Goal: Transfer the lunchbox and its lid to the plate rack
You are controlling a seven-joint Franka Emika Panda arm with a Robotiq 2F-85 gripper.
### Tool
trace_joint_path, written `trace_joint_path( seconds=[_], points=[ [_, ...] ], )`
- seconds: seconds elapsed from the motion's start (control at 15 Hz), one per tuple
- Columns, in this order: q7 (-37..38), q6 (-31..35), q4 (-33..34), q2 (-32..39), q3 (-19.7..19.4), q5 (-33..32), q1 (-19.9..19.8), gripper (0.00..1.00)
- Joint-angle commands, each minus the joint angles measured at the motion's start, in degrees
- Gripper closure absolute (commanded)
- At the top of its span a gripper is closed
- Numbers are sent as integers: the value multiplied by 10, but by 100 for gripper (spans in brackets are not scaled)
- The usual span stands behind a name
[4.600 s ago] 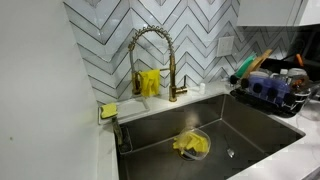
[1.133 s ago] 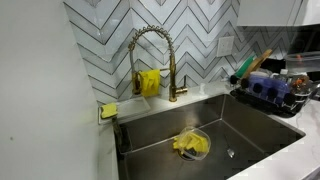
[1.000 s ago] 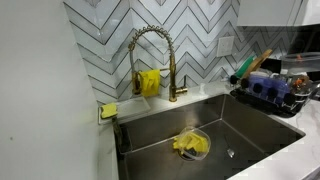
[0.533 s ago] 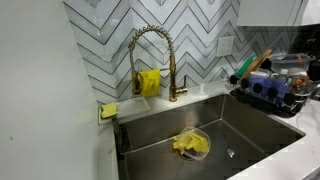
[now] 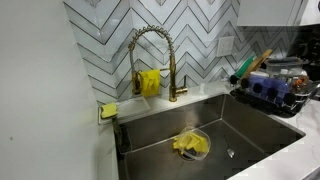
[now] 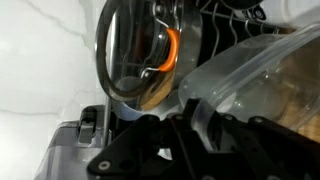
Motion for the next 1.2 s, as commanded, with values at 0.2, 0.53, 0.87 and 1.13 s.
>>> trace_joint_path(
  seconds=[0.2,0.53,0.87,1.13],
  points=[
    [-4,11,-19,-8,1,-2,4,66],
    [-13,13,-22,-10,2,1,3,36],
    [-26,10,-21,-11,3,6,1,0],
    [-45,3,-18,-14,5,15,-3,0]
  ],
)
